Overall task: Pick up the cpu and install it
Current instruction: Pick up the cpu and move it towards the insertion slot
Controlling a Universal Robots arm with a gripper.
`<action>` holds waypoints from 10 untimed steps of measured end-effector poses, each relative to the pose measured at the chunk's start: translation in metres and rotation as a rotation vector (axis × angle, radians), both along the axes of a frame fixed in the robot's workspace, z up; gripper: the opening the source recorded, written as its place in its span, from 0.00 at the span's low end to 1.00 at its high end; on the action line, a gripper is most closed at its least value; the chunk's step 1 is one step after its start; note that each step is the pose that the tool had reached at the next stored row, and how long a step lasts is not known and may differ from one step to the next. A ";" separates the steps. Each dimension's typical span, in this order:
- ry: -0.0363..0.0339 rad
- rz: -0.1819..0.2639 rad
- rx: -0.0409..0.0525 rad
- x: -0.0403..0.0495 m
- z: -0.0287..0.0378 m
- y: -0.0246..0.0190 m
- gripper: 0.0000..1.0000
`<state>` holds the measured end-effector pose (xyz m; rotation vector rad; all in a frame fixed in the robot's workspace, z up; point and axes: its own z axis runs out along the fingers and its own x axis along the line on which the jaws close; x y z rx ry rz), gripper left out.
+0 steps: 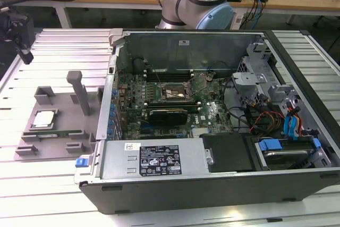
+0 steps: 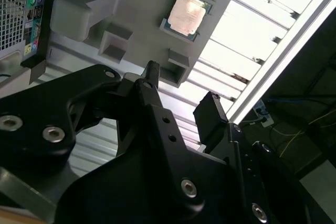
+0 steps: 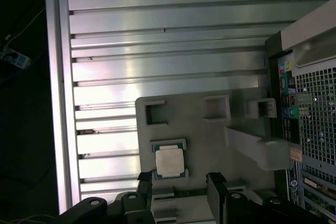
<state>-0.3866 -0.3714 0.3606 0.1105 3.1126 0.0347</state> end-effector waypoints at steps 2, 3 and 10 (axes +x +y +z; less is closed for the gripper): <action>0.0000 0.000 0.0000 0.0000 -0.0015 0.0000 0.55; -0.0001 0.000 0.0000 0.0000 -0.0019 0.0000 0.55; -0.0001 0.000 0.0000 0.0000 -0.0068 0.0000 0.55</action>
